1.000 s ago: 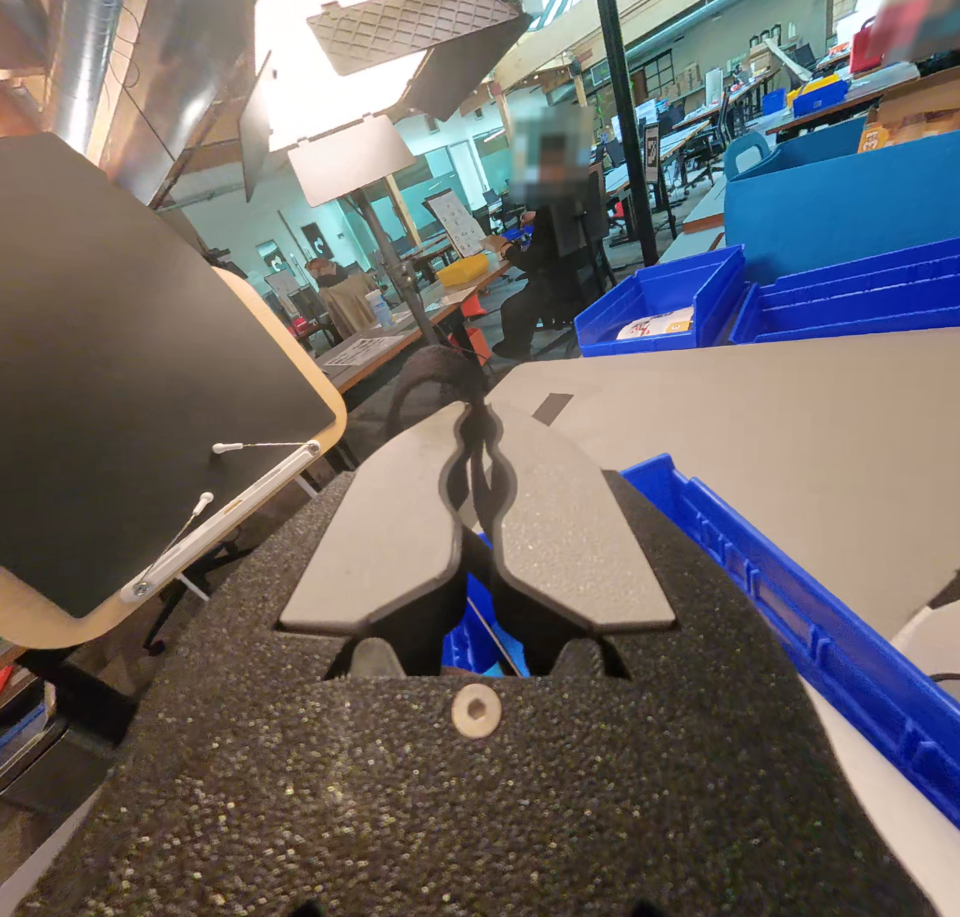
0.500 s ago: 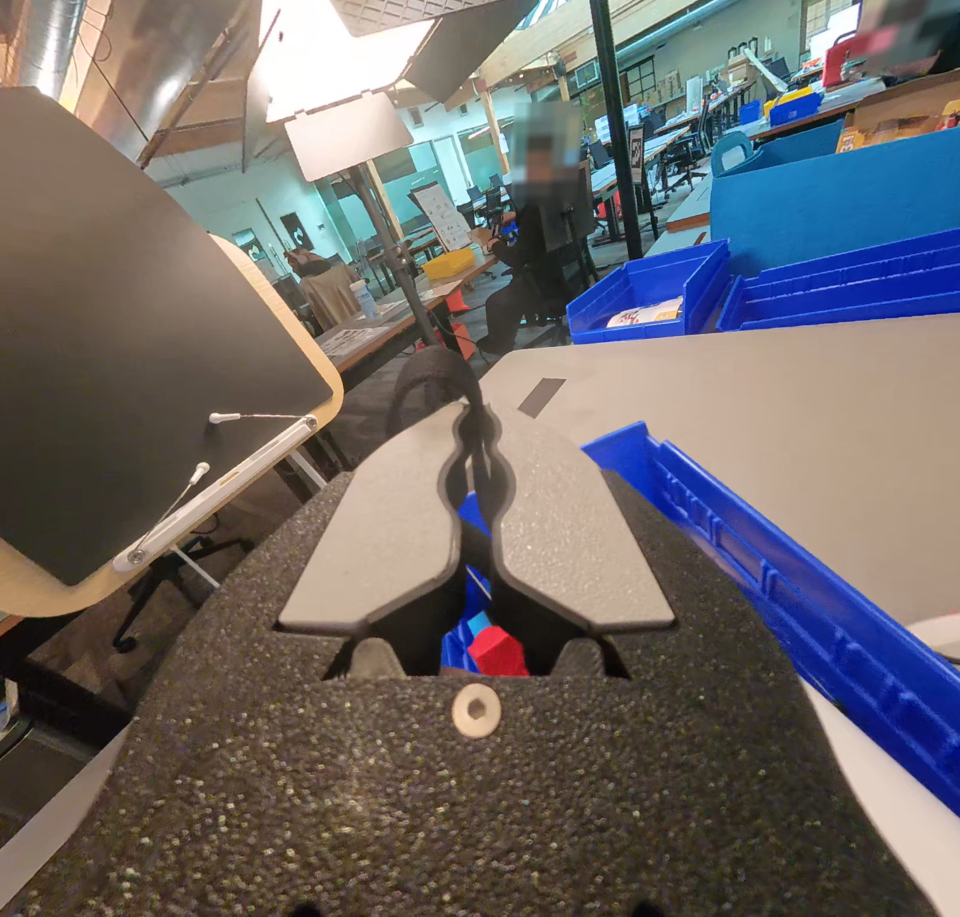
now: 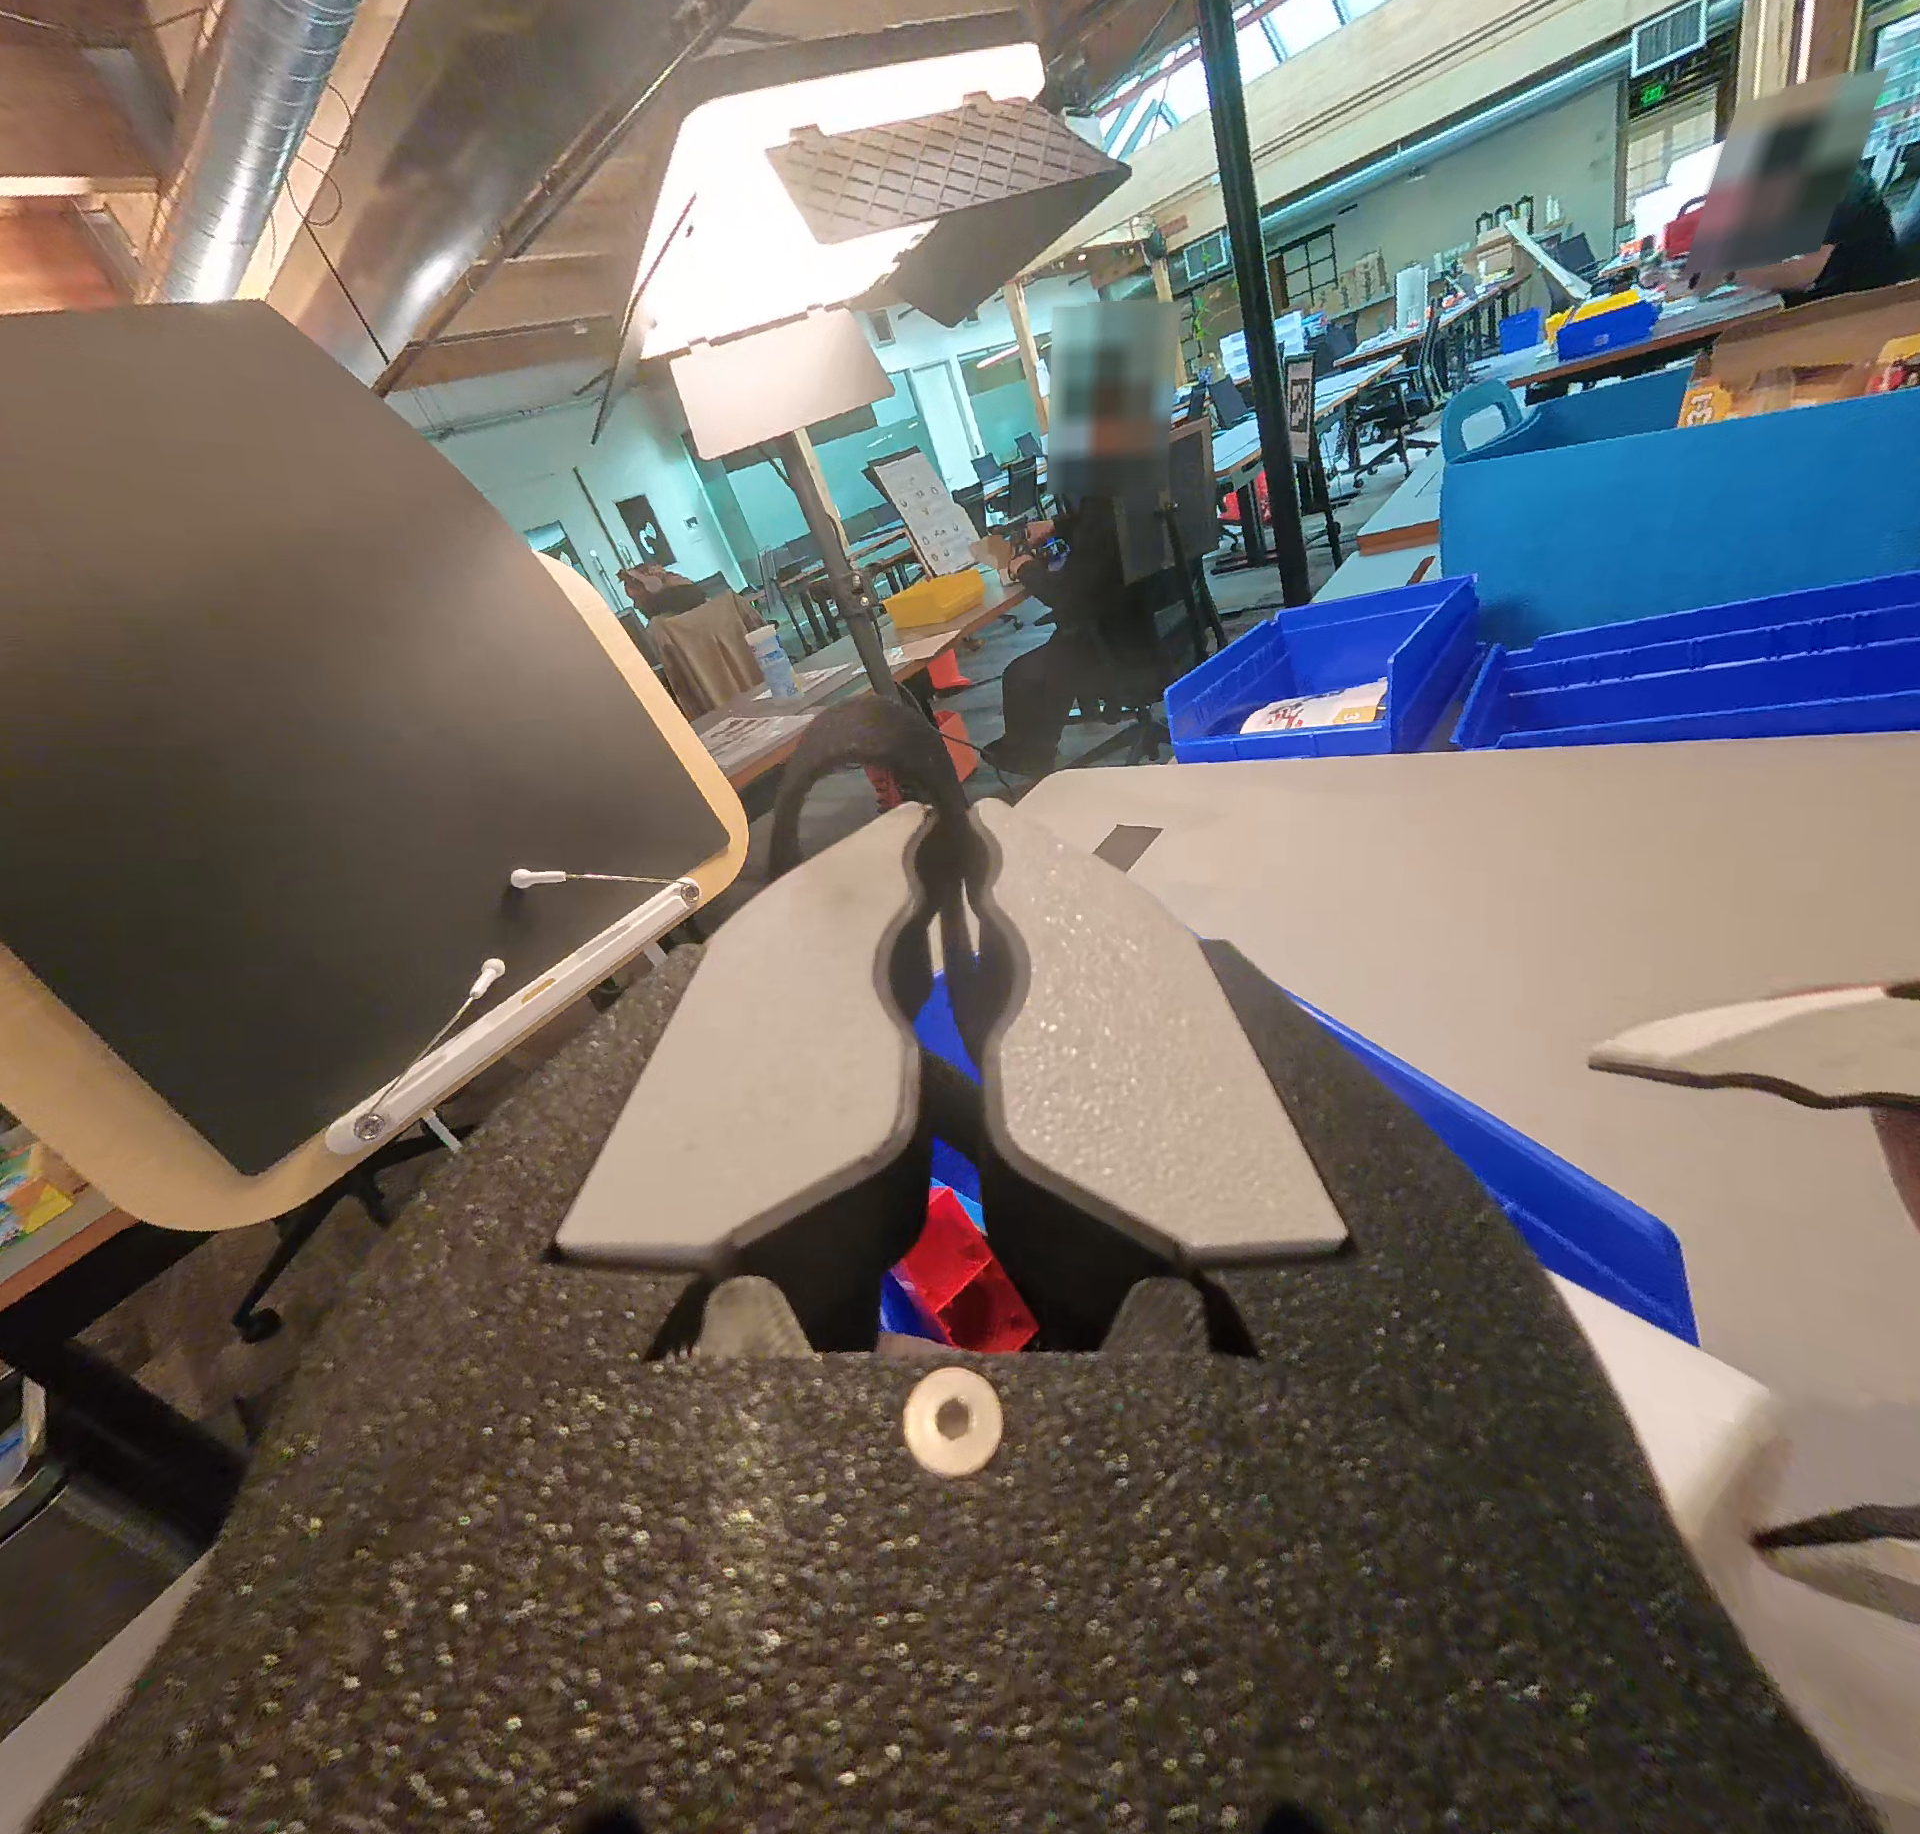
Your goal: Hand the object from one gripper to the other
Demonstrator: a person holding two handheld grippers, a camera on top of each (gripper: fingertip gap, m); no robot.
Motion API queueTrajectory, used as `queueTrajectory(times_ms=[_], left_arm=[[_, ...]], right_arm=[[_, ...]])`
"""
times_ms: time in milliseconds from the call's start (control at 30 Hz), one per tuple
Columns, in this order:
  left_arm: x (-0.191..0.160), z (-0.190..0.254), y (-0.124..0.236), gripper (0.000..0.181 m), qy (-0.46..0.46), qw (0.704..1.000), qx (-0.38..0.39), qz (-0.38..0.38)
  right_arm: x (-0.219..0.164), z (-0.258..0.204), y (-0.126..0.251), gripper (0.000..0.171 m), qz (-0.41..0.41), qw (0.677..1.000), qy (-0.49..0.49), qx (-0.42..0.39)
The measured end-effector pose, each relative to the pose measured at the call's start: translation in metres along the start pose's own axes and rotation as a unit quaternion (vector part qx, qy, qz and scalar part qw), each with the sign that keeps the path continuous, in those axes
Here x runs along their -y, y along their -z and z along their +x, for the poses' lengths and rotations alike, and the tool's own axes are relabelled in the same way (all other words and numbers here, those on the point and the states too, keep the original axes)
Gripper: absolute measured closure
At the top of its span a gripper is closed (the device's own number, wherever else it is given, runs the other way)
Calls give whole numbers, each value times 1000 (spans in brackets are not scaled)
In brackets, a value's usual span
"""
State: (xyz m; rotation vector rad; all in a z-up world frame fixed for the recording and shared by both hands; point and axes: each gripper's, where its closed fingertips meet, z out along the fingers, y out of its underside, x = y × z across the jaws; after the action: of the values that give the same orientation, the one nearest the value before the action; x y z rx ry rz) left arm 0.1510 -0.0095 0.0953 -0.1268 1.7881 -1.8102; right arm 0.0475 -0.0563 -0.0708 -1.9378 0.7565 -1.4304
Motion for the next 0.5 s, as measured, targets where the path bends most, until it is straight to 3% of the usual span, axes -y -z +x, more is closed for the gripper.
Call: queueTrajectory(times_ms=[33,133,300,500], left_arm=[[0,1,1,178,-1,1000,0,0],[1,2,1,178,-9,1000,-1,-2],[8,3,3,178,-2,1000,-6,6],[14,11,3,178,36,998,-37,23]], right_arm=[[-1,10,-7,70,-17,1000,3,-21],[-8,52,-24,82,-50,994,7,-92],[-9,60,-27,78,-48,997,2,-68],[-39,85,-30,78,-66,995,3,-70]])
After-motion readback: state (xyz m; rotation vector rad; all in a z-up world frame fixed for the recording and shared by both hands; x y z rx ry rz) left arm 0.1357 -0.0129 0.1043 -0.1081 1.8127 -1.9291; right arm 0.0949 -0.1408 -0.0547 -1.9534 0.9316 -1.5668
